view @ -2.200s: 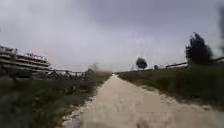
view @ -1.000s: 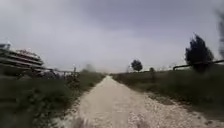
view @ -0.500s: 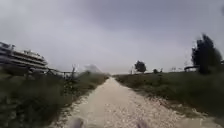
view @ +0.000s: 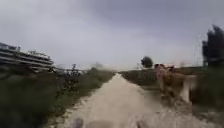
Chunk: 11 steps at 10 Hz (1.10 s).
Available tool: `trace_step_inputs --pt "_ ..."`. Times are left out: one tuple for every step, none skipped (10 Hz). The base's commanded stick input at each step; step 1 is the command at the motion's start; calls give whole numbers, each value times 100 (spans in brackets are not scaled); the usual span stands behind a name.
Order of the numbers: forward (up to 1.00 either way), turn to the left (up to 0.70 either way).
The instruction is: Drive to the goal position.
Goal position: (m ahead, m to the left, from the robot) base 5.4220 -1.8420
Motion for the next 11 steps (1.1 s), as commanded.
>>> trace_step_inputs --pt "100 0" --pt "100 0" --pt "100 0" --pt "100 0" --pt "100 0" --pt "100 0" --pt "98 -31" --pt "98 -39" --pt "97 -20" --pt "96 -1" --pt "95 0"
